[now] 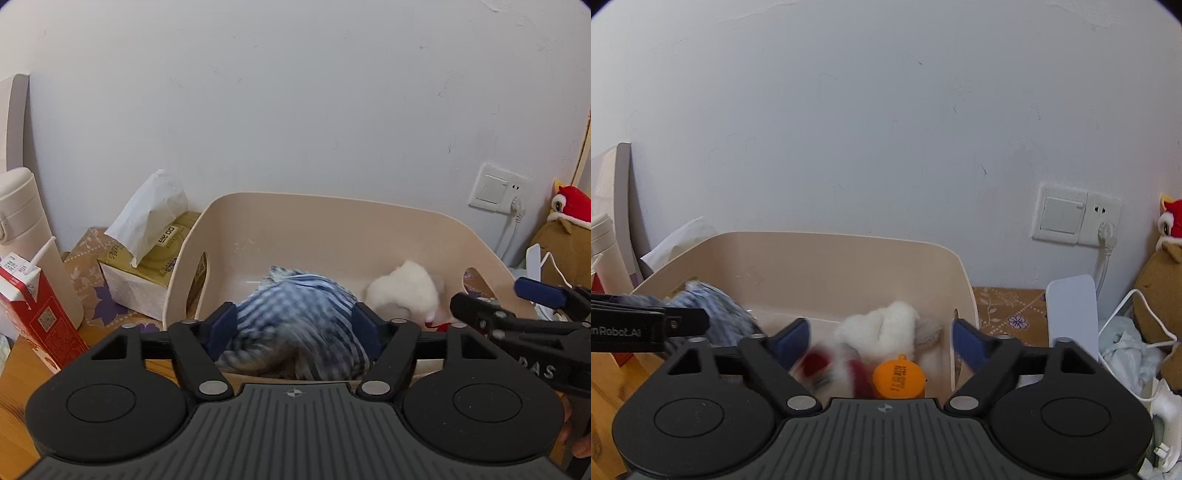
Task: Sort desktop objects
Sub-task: 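Drop the checked cloth and Hello Kitty plush into the beige bin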
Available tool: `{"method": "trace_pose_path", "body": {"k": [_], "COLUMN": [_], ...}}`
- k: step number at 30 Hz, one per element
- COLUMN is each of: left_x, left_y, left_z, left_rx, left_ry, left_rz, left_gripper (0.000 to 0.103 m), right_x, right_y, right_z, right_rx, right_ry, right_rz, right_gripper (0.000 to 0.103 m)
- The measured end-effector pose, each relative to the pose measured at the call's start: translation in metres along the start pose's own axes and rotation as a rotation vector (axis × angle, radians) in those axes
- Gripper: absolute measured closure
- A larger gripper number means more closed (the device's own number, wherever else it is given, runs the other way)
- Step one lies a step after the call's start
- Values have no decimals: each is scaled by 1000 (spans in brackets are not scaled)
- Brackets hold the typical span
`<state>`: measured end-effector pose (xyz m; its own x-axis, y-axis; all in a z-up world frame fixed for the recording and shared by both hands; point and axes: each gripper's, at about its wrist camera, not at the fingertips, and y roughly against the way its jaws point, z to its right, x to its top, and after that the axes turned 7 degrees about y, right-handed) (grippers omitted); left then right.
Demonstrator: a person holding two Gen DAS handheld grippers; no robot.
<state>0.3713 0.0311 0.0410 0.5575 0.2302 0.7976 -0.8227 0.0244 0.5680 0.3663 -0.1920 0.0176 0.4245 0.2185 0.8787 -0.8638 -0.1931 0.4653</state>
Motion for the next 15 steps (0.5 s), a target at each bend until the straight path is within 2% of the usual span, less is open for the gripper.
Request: {"method": "trace_pose_path", "body": {"k": [2, 8, 15], "left_x": [1, -1, -14], "left_y": [4, 19, 44], "left_z": [0, -1, 0], "left_rx": [8, -1, -25], "left_ry": [1, -6, -98], "left_rz": [18, 31, 48], "left_gripper": [22, 20, 19], "right_x": [1, 0, -12], "right_y": [5, 23, 58], "right_z": [-2, -11, -7], "right_rx": [-6, -15, 3], "right_ry": [30, 98, 84], "right_rz": [16, 37, 48], "right_gripper": [0, 0, 0]}}
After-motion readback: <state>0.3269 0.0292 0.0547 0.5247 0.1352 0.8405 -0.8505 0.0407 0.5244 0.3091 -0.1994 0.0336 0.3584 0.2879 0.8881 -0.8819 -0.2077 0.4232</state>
